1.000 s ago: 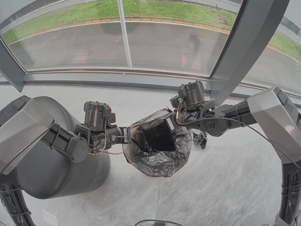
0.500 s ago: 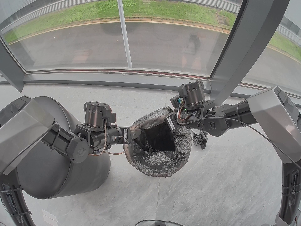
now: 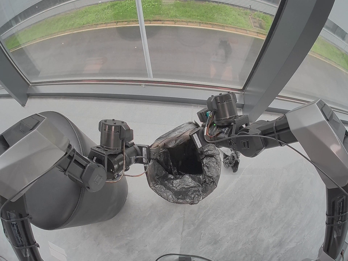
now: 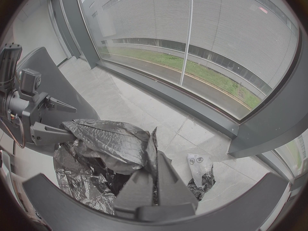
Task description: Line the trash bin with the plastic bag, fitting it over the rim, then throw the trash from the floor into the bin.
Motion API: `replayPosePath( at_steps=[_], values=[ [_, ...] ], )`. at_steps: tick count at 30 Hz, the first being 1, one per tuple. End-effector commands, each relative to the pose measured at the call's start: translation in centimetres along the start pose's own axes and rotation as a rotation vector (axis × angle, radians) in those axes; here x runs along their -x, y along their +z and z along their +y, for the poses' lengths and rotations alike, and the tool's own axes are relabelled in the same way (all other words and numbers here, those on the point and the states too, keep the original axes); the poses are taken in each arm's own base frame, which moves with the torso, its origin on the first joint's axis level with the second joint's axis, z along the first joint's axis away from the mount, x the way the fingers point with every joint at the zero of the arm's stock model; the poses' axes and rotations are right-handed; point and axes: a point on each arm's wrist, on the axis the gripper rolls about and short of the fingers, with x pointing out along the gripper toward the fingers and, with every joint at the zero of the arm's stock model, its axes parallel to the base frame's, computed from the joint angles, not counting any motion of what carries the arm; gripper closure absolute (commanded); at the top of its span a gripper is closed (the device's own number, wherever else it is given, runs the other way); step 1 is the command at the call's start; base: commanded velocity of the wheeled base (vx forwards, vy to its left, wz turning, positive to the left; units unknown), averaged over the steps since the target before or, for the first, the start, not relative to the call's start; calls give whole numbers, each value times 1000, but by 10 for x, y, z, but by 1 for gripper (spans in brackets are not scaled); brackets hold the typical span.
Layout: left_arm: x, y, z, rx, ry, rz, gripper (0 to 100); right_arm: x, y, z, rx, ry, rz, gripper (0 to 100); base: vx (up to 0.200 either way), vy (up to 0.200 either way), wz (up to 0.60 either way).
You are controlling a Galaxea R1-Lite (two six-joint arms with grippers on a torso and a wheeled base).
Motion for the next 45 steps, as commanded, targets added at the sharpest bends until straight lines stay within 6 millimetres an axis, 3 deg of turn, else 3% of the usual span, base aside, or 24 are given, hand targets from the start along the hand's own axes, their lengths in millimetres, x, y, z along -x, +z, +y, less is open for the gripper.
replayPosePath(
  at_steps=[1,20,33,45],
  values=[
    [-8,-10,1,-18,21,18,0,-3,-2,1,1,-1,-7,100,0,0,0],
    [-19,-16,6,-26,50,2,0,-32,-12,0,-8,-23,-47,100,0,0,0],
    [-31,-15,22,-3,116,-29,0,-55,-18,5,-18,-37,-93,100,0,0,0],
    [-38,-25,24,-6,118,-8,0,-59,-10,-1,-45,-87,-128,100,0,0,0]
  ],
)
